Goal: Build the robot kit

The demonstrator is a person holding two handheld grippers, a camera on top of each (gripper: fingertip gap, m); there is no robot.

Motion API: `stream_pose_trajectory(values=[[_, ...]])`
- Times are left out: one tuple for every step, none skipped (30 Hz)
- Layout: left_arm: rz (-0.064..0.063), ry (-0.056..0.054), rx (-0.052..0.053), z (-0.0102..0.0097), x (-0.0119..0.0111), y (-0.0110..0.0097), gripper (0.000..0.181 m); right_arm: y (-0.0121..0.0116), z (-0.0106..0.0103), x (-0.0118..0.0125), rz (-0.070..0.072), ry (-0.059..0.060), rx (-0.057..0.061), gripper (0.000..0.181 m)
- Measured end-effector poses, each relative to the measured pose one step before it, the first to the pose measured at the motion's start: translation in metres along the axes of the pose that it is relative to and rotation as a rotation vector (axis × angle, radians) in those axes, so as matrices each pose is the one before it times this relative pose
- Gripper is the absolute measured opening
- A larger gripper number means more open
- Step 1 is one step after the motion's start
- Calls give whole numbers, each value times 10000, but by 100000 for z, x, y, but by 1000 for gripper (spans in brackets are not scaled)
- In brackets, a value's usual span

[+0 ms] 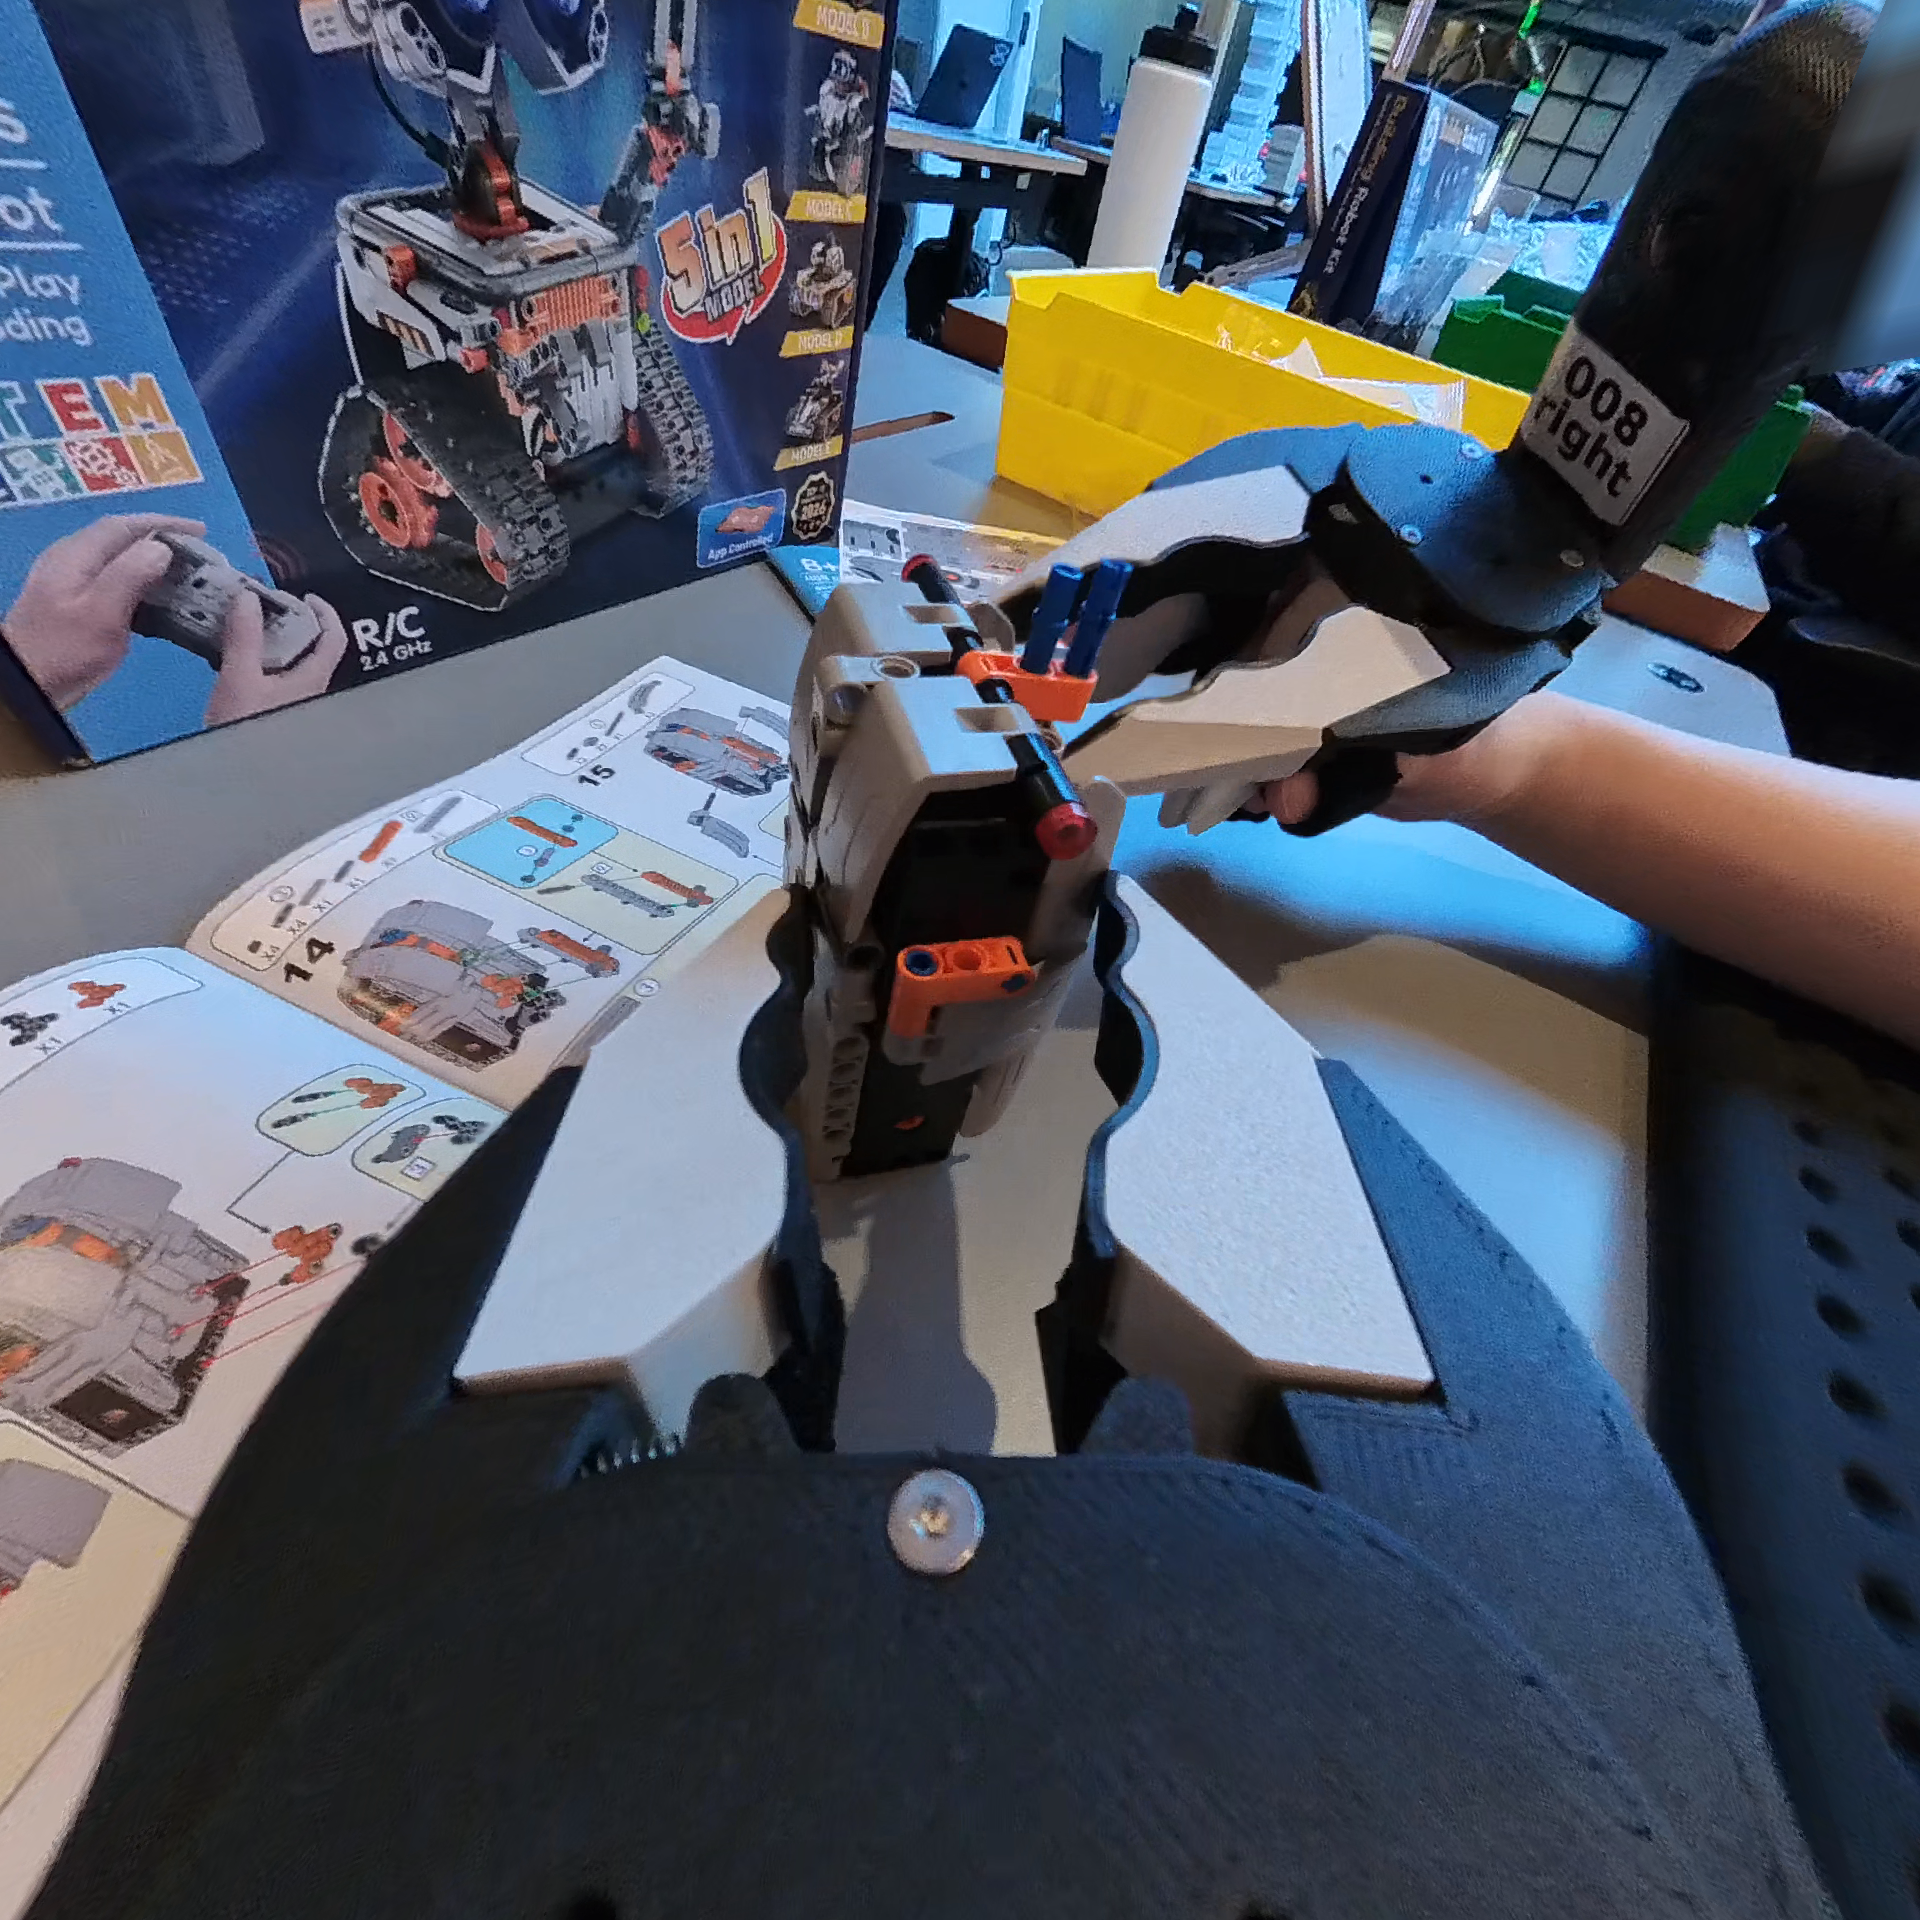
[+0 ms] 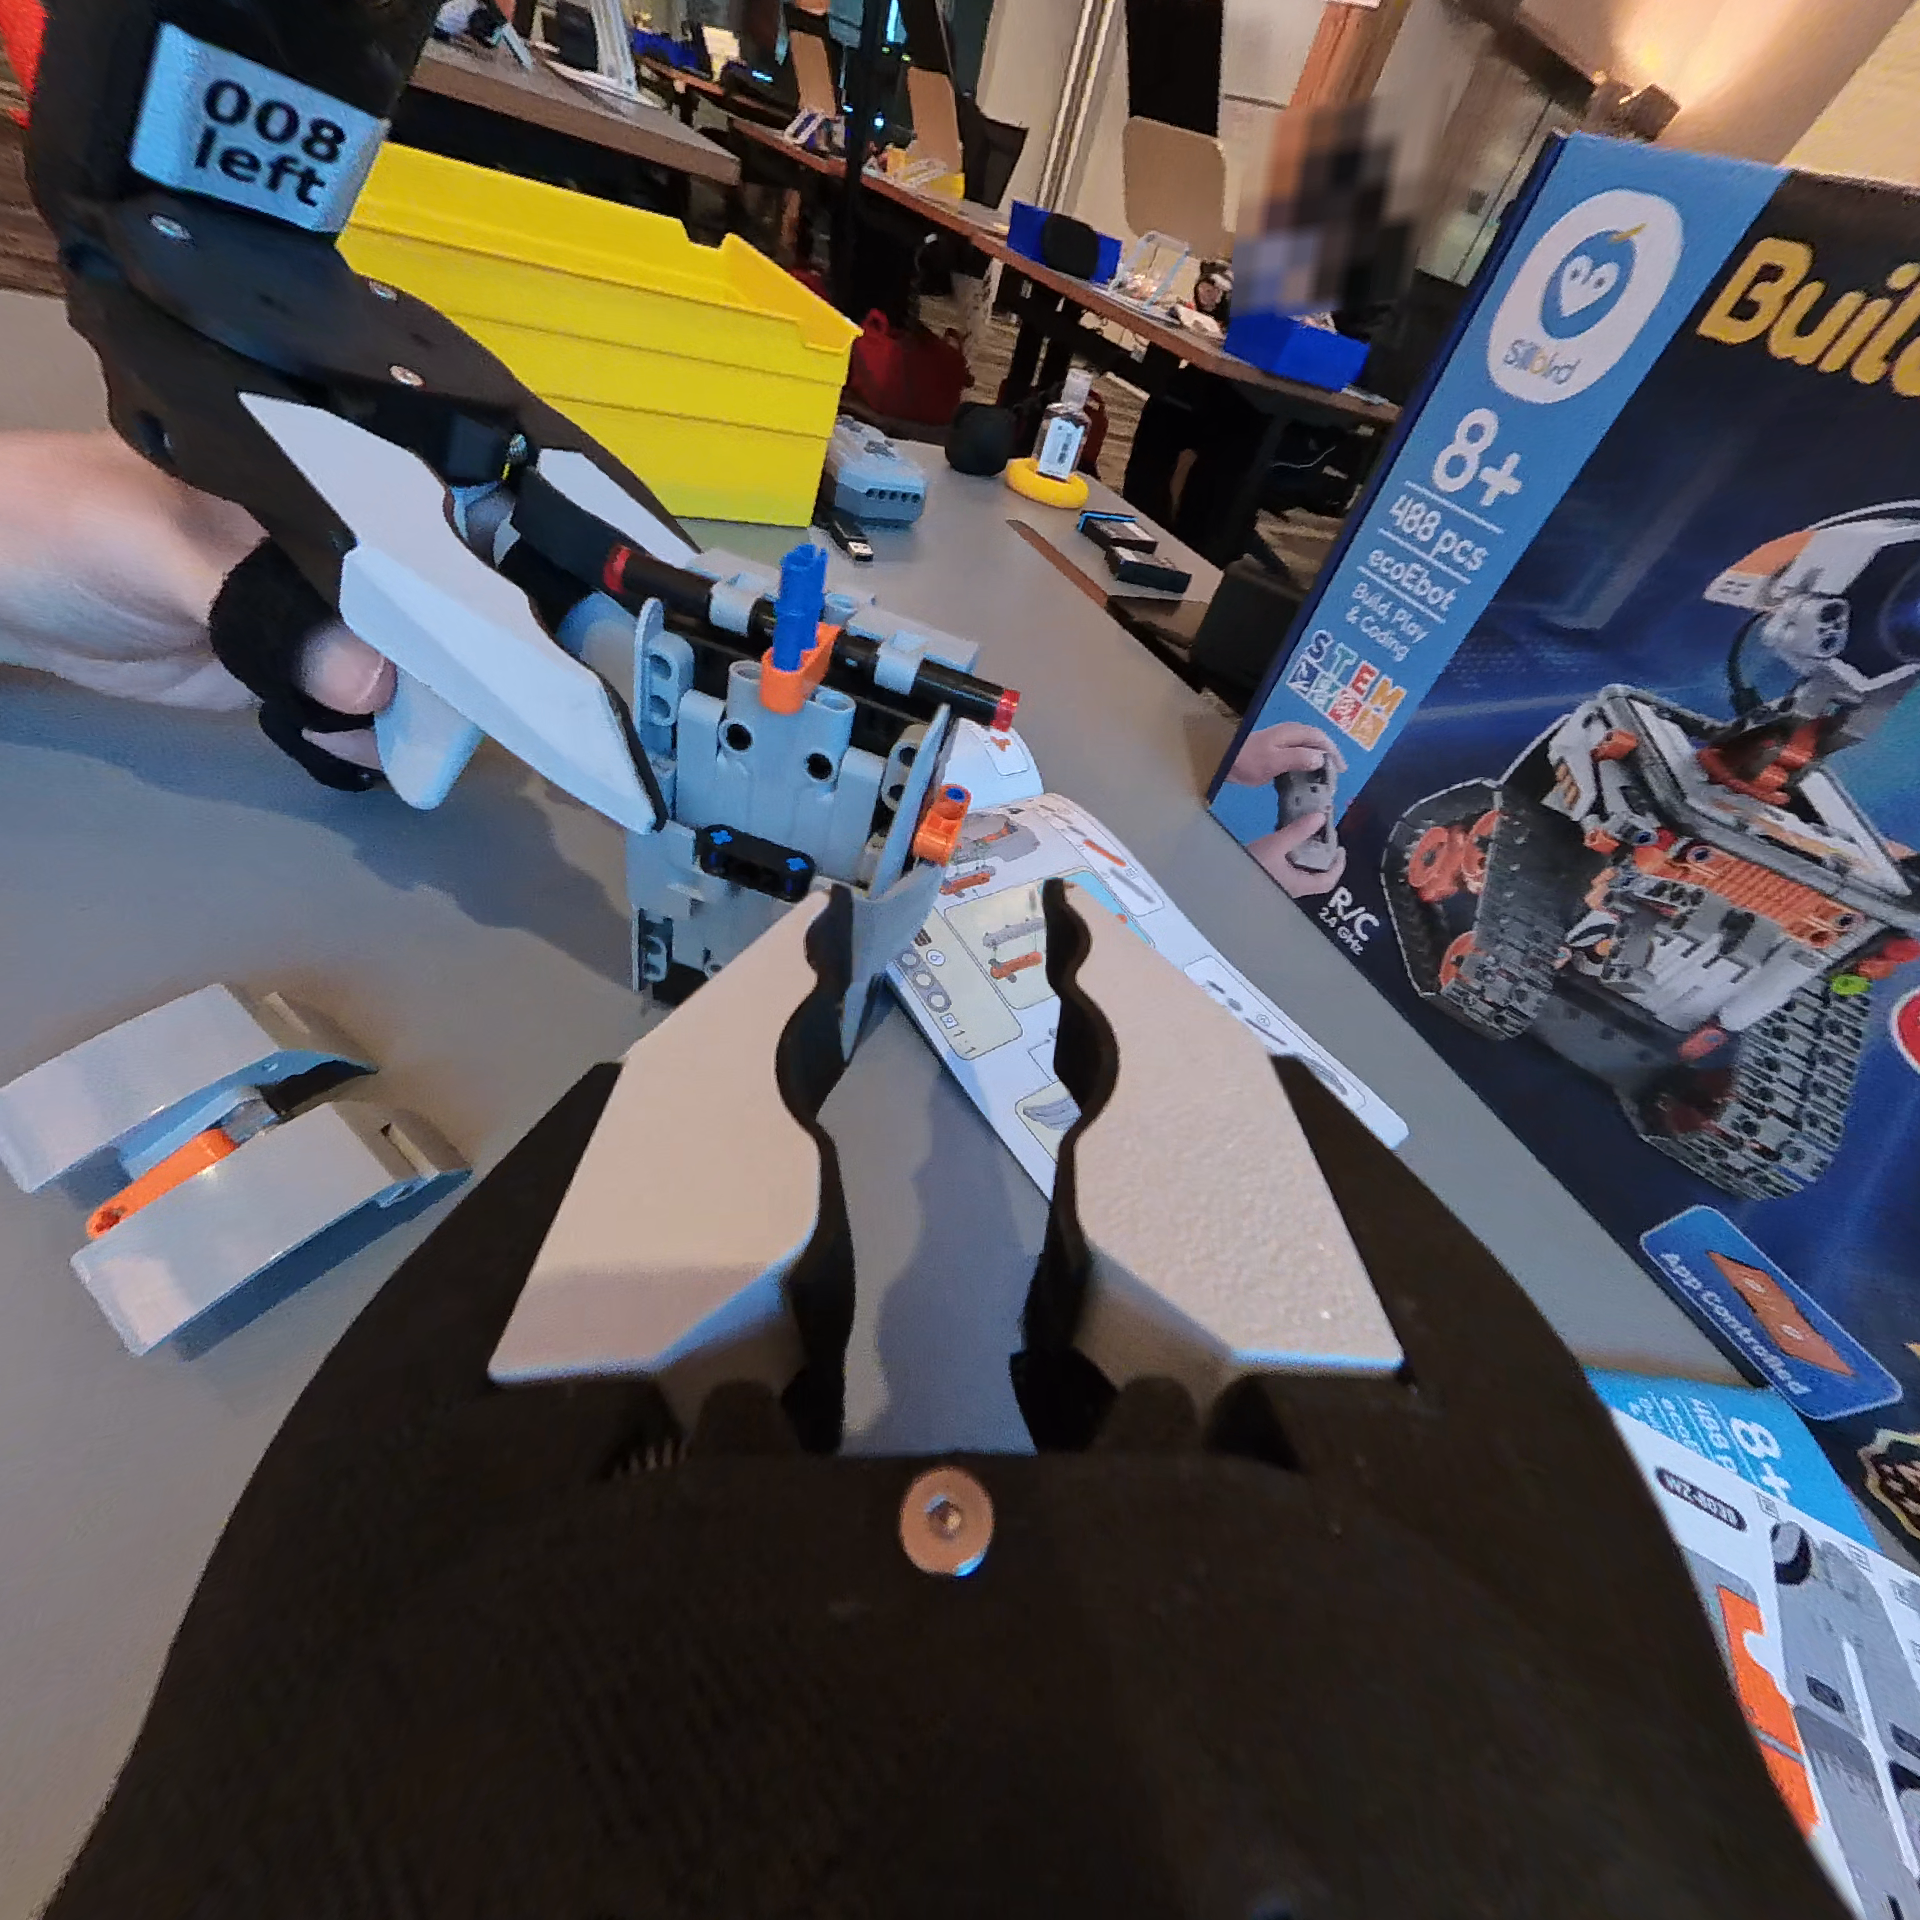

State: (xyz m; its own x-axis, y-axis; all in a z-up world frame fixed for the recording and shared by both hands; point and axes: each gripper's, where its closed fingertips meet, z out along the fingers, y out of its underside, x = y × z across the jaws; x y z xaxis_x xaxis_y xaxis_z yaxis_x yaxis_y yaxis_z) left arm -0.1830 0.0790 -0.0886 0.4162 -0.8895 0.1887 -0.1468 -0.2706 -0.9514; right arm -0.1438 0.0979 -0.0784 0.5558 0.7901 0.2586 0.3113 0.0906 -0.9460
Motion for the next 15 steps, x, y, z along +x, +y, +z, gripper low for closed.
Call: stream_pose_trajectory(values=[[-249, -16, -7, -11, 52, -42, 53, -80, 18, -118, -72, -61, 26, 35], [-341, 56, 4, -28, 110, -39, 53, -113, -10, -116, -52, -61, 35, 35], [-374, 134, 34, -70, 187, -69, 53, -118, -14, -86, -19, -44, 37, 35], [-403, 182, 26, -84, 219, -44, 53, -132, -19, -113, 14, -64, 54, 36], [-390, 138, -16, -130, 130, 10, 53, -197, -33, -129, 69, -88, 95, 36], [-404, 152, -19, -146, 135, 25, 53, -149, -32, -129, 104, -91, 53, 36], [-470, 207, 1, -170, 156, 40, 53, -184, -43, -232, 137, -153, 82, 36], [-574, 258, 18, -183, 147, 48, 52, -125, -12, -278, 173, -183, 58, 35], [-631, 306, -15, -189, 125, 98, 52, -132, -6, -211, 209, -139, 58, 35], [-610, 340, -95, -173, 119, 174, 52, -145, 18, -169, 203, -110, 63, 35], [-566, 319, -109, -166, 60, 179, 52, -158, 56, -191, 188, -124, 64, 35], [-528, 255, -39, -177, -22, 84, 52, -95, 82, -232, 191, -146, 33, 35], [-458, 178, 2, -159, -104, 23, 52, -26, 143, -222, 188, -144, -5, 35], [-350, 85, 3, -166, -162, -21, 52, 9, 160, -194, 145, -113, -16, 35], [-211, 25, -17, -139, -150, -7, 52, 37, 177, -199, 94, -103, -21, 35]])
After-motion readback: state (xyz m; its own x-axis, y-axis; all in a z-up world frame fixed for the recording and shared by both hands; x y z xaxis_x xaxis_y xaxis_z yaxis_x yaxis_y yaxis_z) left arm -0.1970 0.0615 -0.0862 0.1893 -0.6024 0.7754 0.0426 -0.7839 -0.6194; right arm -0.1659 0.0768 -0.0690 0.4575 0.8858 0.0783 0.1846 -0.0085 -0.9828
